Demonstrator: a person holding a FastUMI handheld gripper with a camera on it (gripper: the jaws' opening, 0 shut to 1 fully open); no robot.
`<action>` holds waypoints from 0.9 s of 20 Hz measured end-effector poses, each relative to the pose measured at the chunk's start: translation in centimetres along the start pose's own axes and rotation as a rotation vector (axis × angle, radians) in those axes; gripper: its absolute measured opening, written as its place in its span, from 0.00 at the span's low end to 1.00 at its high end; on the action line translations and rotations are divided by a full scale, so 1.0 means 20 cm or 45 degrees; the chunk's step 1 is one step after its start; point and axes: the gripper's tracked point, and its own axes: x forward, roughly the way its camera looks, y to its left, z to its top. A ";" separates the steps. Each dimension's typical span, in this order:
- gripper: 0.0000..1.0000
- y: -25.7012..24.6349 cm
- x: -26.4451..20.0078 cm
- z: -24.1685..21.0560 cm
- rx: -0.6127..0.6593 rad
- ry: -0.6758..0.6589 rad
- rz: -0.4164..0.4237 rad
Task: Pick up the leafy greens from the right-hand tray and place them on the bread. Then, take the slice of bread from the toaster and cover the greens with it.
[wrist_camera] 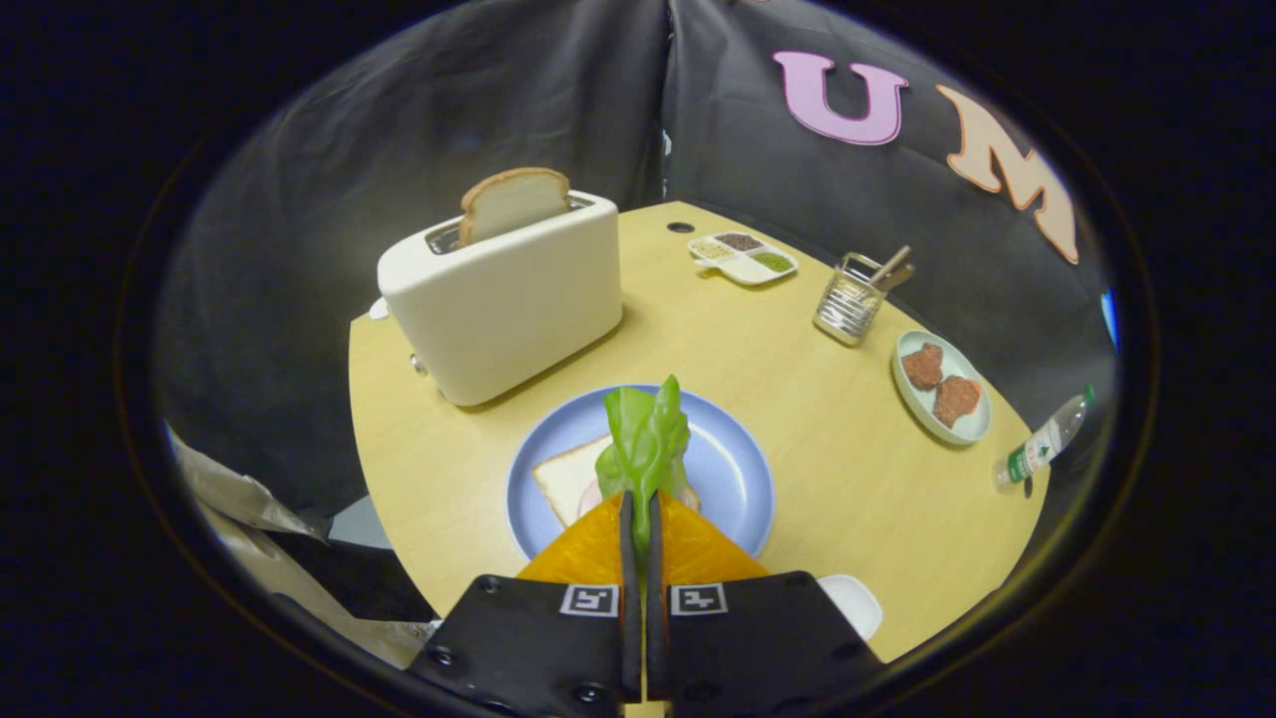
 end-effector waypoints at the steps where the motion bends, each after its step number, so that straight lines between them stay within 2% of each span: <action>1: 0.05 0.01 0.02 0.00 -0.004 0.004 0.005; 11: 0.06 0.14 0.16 -0.03 0.004 0.066 0.073; 18: 0.34 0.09 0.24 -0.08 -0.032 0.124 0.008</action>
